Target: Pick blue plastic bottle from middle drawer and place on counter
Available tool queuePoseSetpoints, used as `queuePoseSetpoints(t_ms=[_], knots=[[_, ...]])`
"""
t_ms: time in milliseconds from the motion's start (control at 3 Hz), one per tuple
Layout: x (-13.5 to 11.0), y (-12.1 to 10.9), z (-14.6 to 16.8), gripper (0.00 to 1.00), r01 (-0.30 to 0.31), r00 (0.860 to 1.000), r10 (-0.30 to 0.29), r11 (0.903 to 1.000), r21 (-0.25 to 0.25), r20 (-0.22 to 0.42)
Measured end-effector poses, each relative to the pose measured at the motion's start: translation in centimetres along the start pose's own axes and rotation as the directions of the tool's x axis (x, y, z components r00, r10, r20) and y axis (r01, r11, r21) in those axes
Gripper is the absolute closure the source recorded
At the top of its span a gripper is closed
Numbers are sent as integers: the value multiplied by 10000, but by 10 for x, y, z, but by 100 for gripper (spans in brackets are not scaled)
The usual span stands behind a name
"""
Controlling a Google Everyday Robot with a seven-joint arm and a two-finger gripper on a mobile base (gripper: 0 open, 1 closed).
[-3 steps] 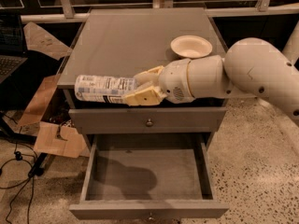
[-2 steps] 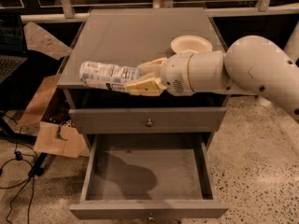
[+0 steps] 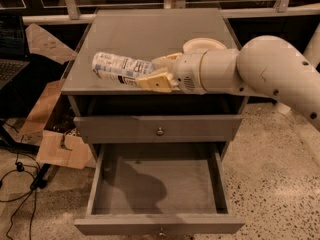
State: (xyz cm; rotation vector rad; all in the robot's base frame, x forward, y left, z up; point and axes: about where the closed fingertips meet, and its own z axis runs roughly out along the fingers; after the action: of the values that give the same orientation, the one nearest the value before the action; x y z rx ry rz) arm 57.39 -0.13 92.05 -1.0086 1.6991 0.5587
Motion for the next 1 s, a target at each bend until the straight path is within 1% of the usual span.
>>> queuePoseSetpoints(t_ms=[333, 667, 1000], knots=[[-2, -8, 7, 100, -33, 10000, 32, 9998, 187, 20], [-3, -31, 22, 100, 179, 9998, -178, 9998, 129, -73], [-6, -60, 39, 100, 298, 9993, -299, 9996, -14, -241]])
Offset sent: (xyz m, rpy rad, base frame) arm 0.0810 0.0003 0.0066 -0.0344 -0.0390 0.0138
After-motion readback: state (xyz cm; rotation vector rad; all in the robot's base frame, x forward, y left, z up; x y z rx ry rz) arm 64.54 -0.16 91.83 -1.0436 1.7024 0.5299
